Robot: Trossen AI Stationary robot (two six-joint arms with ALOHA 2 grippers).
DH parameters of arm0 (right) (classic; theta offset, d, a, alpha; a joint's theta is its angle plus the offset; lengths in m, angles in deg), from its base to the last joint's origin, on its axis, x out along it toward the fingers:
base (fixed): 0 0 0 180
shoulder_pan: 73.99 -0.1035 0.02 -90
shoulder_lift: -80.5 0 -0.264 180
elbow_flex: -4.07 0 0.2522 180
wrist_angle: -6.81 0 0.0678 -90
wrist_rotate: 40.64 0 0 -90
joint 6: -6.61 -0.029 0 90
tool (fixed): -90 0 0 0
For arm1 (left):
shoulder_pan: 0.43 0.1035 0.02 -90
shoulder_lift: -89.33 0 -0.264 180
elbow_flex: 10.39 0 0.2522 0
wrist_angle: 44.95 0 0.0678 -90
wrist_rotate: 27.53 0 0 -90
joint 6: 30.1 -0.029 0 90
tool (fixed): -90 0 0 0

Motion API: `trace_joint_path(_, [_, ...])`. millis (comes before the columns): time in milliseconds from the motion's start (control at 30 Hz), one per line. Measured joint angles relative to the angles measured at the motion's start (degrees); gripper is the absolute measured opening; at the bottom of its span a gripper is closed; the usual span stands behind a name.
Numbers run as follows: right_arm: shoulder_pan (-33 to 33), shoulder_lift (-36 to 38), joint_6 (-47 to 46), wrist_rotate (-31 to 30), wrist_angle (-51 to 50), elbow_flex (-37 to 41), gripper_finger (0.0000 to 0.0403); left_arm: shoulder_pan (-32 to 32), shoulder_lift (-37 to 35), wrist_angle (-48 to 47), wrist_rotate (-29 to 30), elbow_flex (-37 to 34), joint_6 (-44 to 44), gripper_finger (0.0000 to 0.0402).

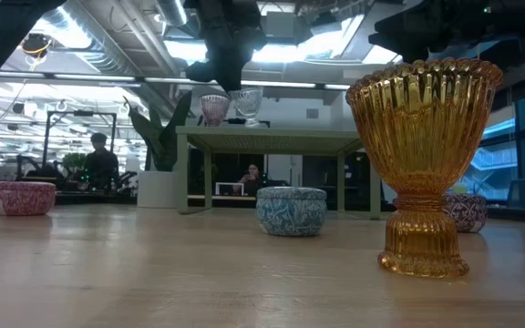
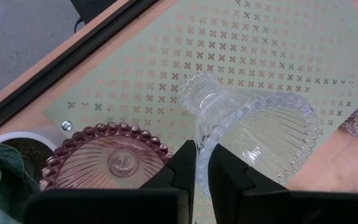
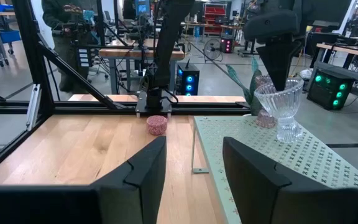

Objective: Pick & Place candle stick holders
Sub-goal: Put the transparent glass candle holder on the shelf

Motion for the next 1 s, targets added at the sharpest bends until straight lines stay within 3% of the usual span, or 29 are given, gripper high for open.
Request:
trace_joint_path(500, [0.0, 0.0, 0.0, 0.0, 0.0, 0.0, 0.0162, 0.0, 0.0, 2.5, -0.5, 0.0, -1.0, 0.0044])
trace_joint_path(833, [0.0, 0.0, 0.0, 0.0, 0.0, 0.0, 0.0162, -0.3, 1.1, 2.1, -0.5, 0.0, -1.0, 0.002])
trace_joint_path(1000, [0.0, 0.0, 0.0, 0.0, -0.1, 0.0, 0.0162, -0.3, 3.2, 2.7, -1.4, 0.1, -2.2, 0.0028])
